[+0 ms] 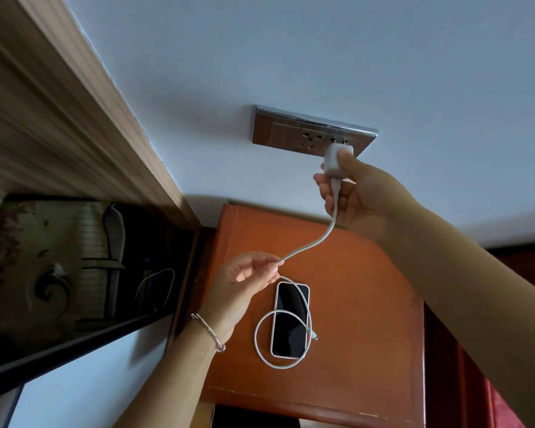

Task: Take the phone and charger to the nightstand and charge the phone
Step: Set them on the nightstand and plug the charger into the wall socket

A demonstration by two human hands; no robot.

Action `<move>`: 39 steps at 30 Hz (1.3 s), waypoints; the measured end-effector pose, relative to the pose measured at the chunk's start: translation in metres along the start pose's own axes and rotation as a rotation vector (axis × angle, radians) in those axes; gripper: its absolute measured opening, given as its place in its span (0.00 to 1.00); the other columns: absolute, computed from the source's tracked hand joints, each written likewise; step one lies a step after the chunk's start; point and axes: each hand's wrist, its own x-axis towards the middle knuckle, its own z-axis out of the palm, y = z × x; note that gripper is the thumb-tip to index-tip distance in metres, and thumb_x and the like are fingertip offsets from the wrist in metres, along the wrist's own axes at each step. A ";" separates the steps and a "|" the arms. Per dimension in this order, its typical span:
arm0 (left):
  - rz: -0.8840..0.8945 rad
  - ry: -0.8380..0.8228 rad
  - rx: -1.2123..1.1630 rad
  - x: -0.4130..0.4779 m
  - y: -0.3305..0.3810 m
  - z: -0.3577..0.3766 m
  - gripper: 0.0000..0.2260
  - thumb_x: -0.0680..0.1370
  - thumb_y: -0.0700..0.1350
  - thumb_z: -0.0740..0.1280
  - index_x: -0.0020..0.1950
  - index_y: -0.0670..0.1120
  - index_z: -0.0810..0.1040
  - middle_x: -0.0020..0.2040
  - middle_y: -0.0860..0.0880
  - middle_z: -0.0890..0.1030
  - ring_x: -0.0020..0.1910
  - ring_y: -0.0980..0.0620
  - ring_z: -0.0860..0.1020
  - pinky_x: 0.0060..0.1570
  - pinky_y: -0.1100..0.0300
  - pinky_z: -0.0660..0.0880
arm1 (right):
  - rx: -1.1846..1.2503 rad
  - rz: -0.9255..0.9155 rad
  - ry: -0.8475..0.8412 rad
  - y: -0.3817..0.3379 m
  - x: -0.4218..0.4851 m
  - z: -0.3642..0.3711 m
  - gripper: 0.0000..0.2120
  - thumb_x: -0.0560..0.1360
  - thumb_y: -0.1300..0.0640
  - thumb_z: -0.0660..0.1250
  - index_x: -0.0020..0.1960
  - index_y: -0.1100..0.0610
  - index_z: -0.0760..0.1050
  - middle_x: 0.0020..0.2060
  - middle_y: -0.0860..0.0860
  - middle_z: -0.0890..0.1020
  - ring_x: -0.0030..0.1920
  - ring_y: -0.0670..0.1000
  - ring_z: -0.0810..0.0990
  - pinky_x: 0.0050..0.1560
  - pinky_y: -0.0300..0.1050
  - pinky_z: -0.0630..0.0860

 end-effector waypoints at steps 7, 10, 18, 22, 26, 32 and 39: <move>0.001 -0.031 -0.005 -0.001 0.013 0.005 0.05 0.73 0.40 0.69 0.45 0.42 0.82 0.35 0.53 0.82 0.38 0.58 0.80 0.42 0.66 0.76 | 0.113 0.157 0.011 -0.019 -0.002 0.011 0.17 0.79 0.47 0.58 0.45 0.60 0.75 0.25 0.51 0.80 0.21 0.45 0.75 0.23 0.30 0.70; 0.005 -0.021 0.008 0.003 0.018 0.007 0.04 0.75 0.38 0.67 0.45 0.42 0.82 0.34 0.52 0.82 0.38 0.58 0.80 0.43 0.65 0.77 | 0.051 0.119 0.024 -0.014 -0.001 0.012 0.16 0.79 0.47 0.58 0.47 0.60 0.73 0.29 0.52 0.79 0.24 0.45 0.74 0.24 0.33 0.70; 0.008 -0.028 0.003 0.011 0.028 0.008 0.04 0.75 0.38 0.66 0.45 0.42 0.82 0.36 0.50 0.81 0.39 0.56 0.80 0.45 0.64 0.78 | 0.097 0.175 0.042 -0.021 0.001 0.011 0.14 0.79 0.47 0.59 0.45 0.58 0.73 0.24 0.51 0.78 0.19 0.44 0.72 0.21 0.31 0.69; -0.003 -0.021 -0.001 0.014 0.028 0.009 0.04 0.75 0.39 0.66 0.45 0.42 0.81 0.35 0.50 0.81 0.38 0.56 0.80 0.44 0.64 0.77 | -0.007 0.045 0.052 -0.006 0.003 0.007 0.16 0.80 0.48 0.58 0.55 0.61 0.73 0.30 0.51 0.79 0.26 0.45 0.73 0.24 0.34 0.71; -0.019 -0.030 0.016 0.014 0.031 0.006 0.04 0.75 0.39 0.66 0.45 0.42 0.81 0.34 0.51 0.81 0.38 0.55 0.80 0.45 0.63 0.78 | 0.010 0.008 0.072 0.001 0.004 0.009 0.19 0.80 0.48 0.58 0.62 0.61 0.71 0.34 0.52 0.77 0.28 0.45 0.72 0.25 0.34 0.71; -0.028 -0.048 0.027 0.019 0.039 0.002 0.08 0.71 0.47 0.68 0.45 0.45 0.82 0.36 0.53 0.82 0.41 0.54 0.81 0.53 0.55 0.77 | 0.124 0.176 0.051 -0.017 0.004 0.014 0.13 0.79 0.47 0.60 0.53 0.57 0.71 0.29 0.51 0.77 0.18 0.44 0.72 0.20 0.32 0.68; -0.014 -0.083 0.054 0.031 0.042 0.001 0.07 0.69 0.50 0.69 0.42 0.49 0.84 0.35 0.52 0.83 0.40 0.56 0.81 0.54 0.52 0.76 | -0.062 0.011 0.112 -0.001 0.009 0.004 0.16 0.79 0.46 0.59 0.55 0.59 0.73 0.33 0.51 0.78 0.28 0.46 0.73 0.26 0.36 0.70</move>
